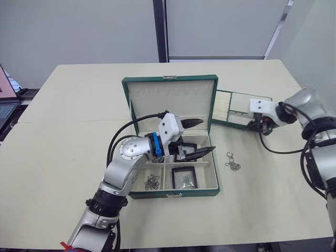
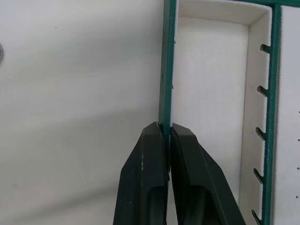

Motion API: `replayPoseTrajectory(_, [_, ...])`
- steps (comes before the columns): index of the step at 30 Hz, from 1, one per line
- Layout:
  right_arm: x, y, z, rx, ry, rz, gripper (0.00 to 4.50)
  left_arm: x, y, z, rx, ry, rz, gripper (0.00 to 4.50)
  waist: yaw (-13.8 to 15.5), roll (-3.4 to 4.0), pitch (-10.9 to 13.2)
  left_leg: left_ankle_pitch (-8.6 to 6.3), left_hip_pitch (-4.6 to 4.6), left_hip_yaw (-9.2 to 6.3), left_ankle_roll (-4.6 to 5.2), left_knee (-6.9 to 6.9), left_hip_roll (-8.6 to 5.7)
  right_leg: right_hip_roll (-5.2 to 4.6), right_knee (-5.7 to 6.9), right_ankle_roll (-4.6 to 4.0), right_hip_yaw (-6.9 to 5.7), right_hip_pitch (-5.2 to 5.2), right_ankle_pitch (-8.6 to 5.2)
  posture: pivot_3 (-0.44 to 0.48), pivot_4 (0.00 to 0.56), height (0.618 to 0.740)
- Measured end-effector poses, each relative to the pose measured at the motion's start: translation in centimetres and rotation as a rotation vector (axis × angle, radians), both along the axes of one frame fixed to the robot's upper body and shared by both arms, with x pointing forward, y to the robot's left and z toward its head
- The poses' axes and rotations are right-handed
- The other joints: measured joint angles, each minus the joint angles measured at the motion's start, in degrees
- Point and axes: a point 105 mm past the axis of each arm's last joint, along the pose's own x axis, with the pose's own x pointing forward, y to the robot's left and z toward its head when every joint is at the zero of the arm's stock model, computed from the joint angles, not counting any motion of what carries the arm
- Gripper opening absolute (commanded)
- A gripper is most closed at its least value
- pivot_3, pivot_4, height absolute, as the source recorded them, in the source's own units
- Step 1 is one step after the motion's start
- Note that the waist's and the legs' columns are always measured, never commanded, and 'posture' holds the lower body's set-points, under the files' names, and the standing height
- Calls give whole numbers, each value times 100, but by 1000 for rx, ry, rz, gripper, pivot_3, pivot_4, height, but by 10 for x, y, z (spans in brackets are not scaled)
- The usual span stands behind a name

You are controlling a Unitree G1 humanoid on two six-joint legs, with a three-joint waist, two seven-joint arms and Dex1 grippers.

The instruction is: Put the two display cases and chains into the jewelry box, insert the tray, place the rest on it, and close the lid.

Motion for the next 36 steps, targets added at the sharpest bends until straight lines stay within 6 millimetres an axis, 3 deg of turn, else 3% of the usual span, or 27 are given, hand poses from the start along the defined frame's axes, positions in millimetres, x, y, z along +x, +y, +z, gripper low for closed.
replayPoseTrajectory(3, [-6, -11, 27, 31, -29, -2, 12, 4, 11, 7, 2, -22, 10, 4500, -12, 1, -1, 0, 2, 1, 0, -2, 2, 1, 0, 0, 0, 0, 0, 0, 150, 740])
replayPoseTrajectory(7, [-17, -21, 45, 49, -21, 15, 12, 5, 24, 12, 8, -33, 8, 4500, -12, 2, -1, 0, 2, 4, 0, -2, 2, 0, -2, 0, 2, 0, 0, 0, 150, 740])
replayPoseTrajectory(10, [-27, -29, 50, 49, -11, 29, 12, 2, 33, 14, 10, -34, 17, 4500, -12, 2, -1, 0, 1, 4, 0, -2, 2, 0, -2, 0, 2, 0, 0, 0, 150, 740])
replayPoseTrajectory(16, [-55, -65, 55, 12, -17, -39, 12, -17, 60, 3, 32, 12, 51, 4500, 4, 10, 4, -1, 0, 7, 1, -5, 2, -5, -3, 0, 5, -1, 0, 0, 150, 740])
replayPoseTrajectory(18, [-66, -66, 58, 8, -12, -31, 12, -22, 66, 1, 25, 26, 65, 4500, 10, 23, 12, -1, -1, 5, 1, -6, 2, -6, -4, 0, 6, -2, 0, 0, 150, 740])
replayPoseTrajectory(24, [-124, -44, 65, 25, 108, 66, 12, -47, 93, -3, 0, 66, 158, 4500, 26, 55, 19, -6, 5, 3, 10, -11, 9, -3, -3, 1, 6, 5, -1, 0, 150, 740])
replayPoseTrajectory(28, [-162, -12, 60, 76, 251, 158, 12, -66, 108, -12, -16, 129, 229, 4500, 40, 58, 22, -14, 4, 1, 25, -9, 8, -3, -7, 1, 7, 7, -1, 0, 150, 740])
replayPoseTrajectory(32, [-187, 24, 46, 126, 353, 281, 12, -87, 115, -23, -21, 177, 279, 4500, 107, 56, 23, -16, 6, -4, 28, -8, 11, 0, -7, 1, 1, 14, -1, 0, 150, 740])
replayPoseTrajectory(36, [-199, 47, 39, 168, 331, 355, 12, -100, 123, -29, -59, 209, 346, 4500, 188, 50, 25, -16, 3, -2, 28, -4, 4, -5, -12, 13, 3, 20, 6, 0, 150, 740])
